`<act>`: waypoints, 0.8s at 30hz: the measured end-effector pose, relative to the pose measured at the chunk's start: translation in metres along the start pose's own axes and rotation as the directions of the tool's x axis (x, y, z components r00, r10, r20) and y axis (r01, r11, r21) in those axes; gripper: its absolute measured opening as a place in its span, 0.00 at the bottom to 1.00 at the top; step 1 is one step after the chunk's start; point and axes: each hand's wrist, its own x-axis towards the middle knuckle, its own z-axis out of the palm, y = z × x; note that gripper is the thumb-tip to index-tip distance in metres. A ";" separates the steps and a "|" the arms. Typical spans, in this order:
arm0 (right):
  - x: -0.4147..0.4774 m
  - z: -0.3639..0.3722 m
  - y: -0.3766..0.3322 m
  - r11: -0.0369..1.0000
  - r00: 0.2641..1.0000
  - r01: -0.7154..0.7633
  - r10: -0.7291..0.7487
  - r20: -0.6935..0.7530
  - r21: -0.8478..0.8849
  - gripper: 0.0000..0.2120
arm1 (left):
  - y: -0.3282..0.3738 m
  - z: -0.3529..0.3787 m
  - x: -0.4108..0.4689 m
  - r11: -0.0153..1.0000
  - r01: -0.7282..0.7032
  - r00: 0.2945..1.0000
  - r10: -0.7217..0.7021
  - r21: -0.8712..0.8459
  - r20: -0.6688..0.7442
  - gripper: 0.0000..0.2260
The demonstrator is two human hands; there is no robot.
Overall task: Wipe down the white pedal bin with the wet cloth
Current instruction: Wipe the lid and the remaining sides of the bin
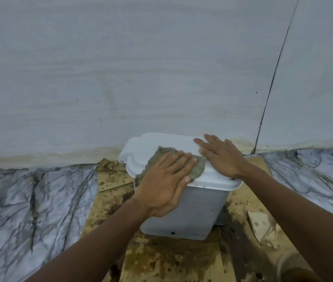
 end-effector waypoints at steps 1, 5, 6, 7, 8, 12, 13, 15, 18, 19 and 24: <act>0.000 0.000 0.001 1.000 1.000 0.003 -0.003 0.000 0.015 0.23 | -0.008 -0.006 0.000 0.999 -0.009 1.000 0.009 -0.034 0.007 0.23; 0.001 -0.001 -0.001 1.000 1.000 0.012 -0.012 -0.005 0.027 0.23 | -0.050 -0.015 -0.026 0.992 0.110 0.991 -0.114 -0.057 -0.065 0.23; 0.001 -0.001 -0.002 1.000 1.000 0.014 -0.014 -0.007 0.019 0.23 | -0.057 -0.013 -0.033 0.985 0.163 0.982 -0.167 -0.055 -0.093 0.23; 0.001 -0.001 -0.004 1.000 1.000 0.016 -0.016 -0.006 0.002 0.23 | -0.060 -0.010 -0.038 0.977 0.208 0.970 -0.213 -0.052 -0.120 0.23; 0.001 -0.001 -0.005 1.000 1.000 0.017 -0.017 -0.003 -0.019 0.23 | -0.058 -0.006 -0.040 0.970 0.240 0.959 -0.244 -0.042 -0.145 0.23; 0.002 0.001 -0.005 0.999 1.000 0.011 -0.011 -0.001 -0.040 0.23 | -0.024 0.004 -0.018 0.963 0.266 0.951 -0.255 0.045 -0.174 0.23; 0.003 0.001 -0.004 0.999 1.000 0.009 -0.009 -0.002 -0.033 0.23 | -0.012 0.006 -0.010 0.965 0.256 0.957 -0.245 0.057 -0.155 0.24; 0.002 0.002 -0.003 1.000 1.000 0.010 -0.010 -0.003 -0.024 0.23 | 0.008 0.010 0.005 0.974 0.216 0.971 -0.207 0.070 -0.119 0.24; 0.000 0.002 0.001 0.999 1.000 0.027 -0.028 -0.011 -0.033 0.23 | 0.013 0.010 0.016 0.991 0.092 0.995 -0.088 0.092 -0.046 0.23; -0.001 0.001 0.003 0.999 0.999 0.031 -0.031 -0.016 -0.021 0.23 | 0.006 0.005 0.016 0.995 0.048 0.999 -0.046 0.083 -0.017 0.23; -0.002 0.001 0.000 0.999 0.999 0.041 -0.041 -0.017 -0.008 0.23 | -0.061 -0.022 -0.025 0.993 0.100 0.995 -0.101 -0.065 -0.017 0.22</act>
